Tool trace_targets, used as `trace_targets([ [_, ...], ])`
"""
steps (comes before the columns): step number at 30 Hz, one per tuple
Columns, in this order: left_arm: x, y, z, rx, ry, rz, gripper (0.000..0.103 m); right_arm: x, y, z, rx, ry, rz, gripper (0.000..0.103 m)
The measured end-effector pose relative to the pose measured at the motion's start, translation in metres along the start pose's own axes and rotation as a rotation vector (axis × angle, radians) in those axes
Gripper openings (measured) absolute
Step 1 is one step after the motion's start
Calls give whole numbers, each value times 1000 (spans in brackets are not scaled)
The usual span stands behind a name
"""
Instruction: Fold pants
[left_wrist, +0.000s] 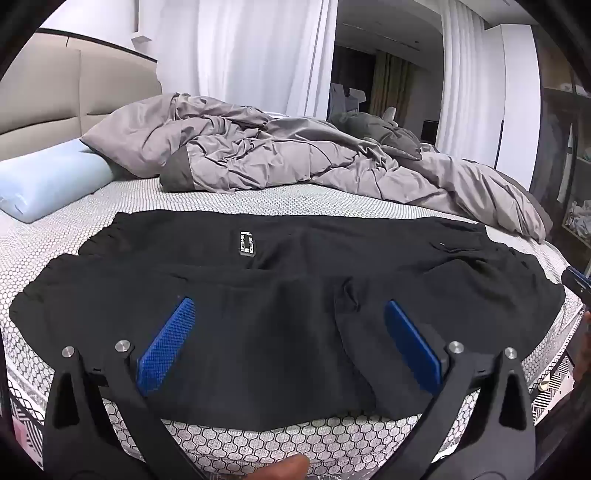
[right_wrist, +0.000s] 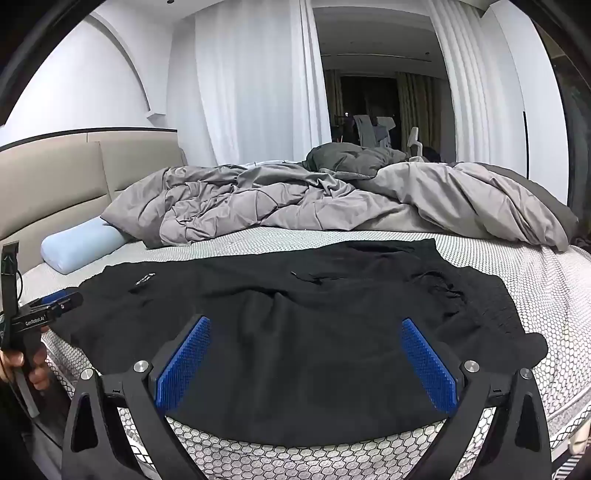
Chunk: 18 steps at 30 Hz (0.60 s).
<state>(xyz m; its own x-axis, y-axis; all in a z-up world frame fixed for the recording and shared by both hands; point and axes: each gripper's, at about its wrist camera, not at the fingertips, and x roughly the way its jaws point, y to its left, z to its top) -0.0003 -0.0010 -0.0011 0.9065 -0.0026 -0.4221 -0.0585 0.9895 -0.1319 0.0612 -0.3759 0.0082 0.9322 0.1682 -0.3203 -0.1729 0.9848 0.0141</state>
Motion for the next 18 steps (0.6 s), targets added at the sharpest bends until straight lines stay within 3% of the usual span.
trace_targets([
  [18,1,-3,-1,23,7,-9,102,7,-1,-1,10,23,-14,103],
])
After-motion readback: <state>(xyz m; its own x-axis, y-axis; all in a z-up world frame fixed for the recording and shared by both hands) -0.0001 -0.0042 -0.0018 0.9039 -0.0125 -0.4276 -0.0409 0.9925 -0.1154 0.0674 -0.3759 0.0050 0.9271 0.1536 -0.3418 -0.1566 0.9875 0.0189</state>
